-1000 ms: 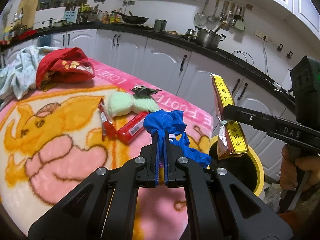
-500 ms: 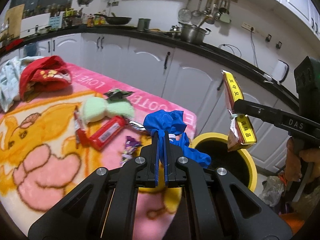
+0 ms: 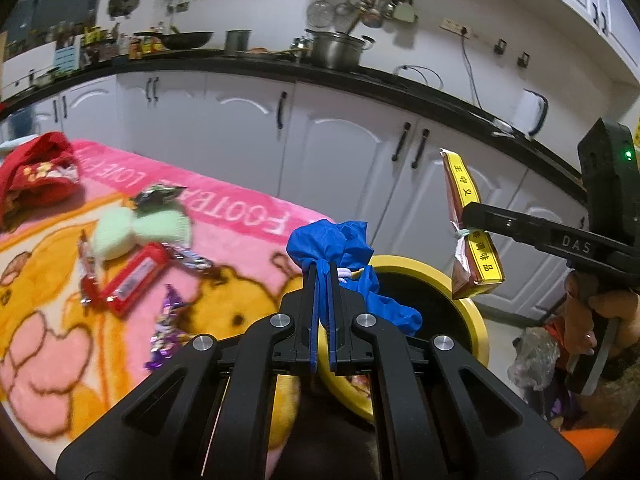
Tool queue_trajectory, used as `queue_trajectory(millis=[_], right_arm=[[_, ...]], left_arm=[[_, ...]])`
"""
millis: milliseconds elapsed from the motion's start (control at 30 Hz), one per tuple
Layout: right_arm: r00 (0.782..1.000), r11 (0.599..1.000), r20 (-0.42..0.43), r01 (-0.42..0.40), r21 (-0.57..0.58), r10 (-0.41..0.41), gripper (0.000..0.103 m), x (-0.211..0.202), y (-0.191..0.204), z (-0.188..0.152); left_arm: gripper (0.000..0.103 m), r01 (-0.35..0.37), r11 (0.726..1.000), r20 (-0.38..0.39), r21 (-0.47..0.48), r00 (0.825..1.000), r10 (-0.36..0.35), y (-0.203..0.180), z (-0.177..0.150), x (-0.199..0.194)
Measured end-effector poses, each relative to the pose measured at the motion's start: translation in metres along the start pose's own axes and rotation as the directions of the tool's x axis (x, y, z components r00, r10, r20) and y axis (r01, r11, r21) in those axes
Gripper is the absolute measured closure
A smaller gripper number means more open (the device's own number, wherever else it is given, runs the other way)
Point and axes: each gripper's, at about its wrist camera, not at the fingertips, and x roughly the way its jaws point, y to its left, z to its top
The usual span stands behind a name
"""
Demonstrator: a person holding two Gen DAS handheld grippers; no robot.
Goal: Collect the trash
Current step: 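Carry the blue glove and yellow snack bag over the yellow bin with both grippers, then open both grippers over the bin to drop the glove and snack bag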
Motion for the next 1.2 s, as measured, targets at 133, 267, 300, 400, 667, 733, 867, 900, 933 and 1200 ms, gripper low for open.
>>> queue_trajectory(millis=[133,267,300,400,667,733,867,900,933,1200], right_arm=[[1.0,1.0,-0.003,0.019,0.022,-0.019,0.073,-0.003,-0.015,-0.006],[0.999,0.999,-0.008,0.034,0.035,-0.034,0.073,-0.007,-0.029,-0.013],[0.999,0.999,-0.011,0.037,0.038,-0.037,0.073,-0.007,-0.032,-0.014],[0.999,0.998,-0.02,0.042,0.049,-0.041,0.073,-0.008,-0.04,-0.019],[0.997,0.996,-0.052,0.056,0.068,-0.052,0.073,-0.003,-0.056,-0.031],[0.996,0.996,-0.064,0.062,0.069,-0.057,0.073,0.0,-0.058,-0.034],[0.995,0.995,-0.08,0.069,0.074,-0.063,0.073,0.006,-0.063,-0.041],[0.994,0.995,-0.087,0.07,0.075,-0.064,0.073,0.008,-0.065,-0.043],[0.994,0.994,-0.09,0.073,0.076,-0.066,0.073,0.009,-0.066,-0.045],[0.989,0.991,-0.133,0.076,0.109,-0.062,0.073,0.023,-0.078,-0.056]], left_arm=[[0.103,0.028,0.999,-0.018,0.028,0.999,-0.027,-0.016,-0.002,0.012],[0.103,0.052,0.998,-0.034,0.047,0.998,-0.05,-0.028,-0.006,0.021],[0.103,0.059,0.997,-0.042,0.051,0.997,-0.057,-0.031,-0.008,0.025],[0.103,0.078,0.995,-0.069,0.068,0.995,-0.074,-0.04,-0.015,0.034],[0.102,0.12,0.987,-0.13,0.111,0.986,-0.106,-0.061,-0.035,0.055],[0.102,0.124,0.986,-0.141,0.112,0.984,-0.108,-0.062,-0.038,0.058],[0.102,0.134,0.985,-0.164,0.113,0.98,-0.114,-0.065,-0.045,0.066],[0.102,0.137,0.984,-0.169,0.111,0.979,-0.117,-0.065,-0.046,0.068],[0.102,0.139,0.984,-0.173,0.109,0.978,-0.119,-0.064,-0.047,0.07],[0.102,0.157,0.983,-0.207,0.094,0.969,-0.135,-0.068,-0.054,0.086]])
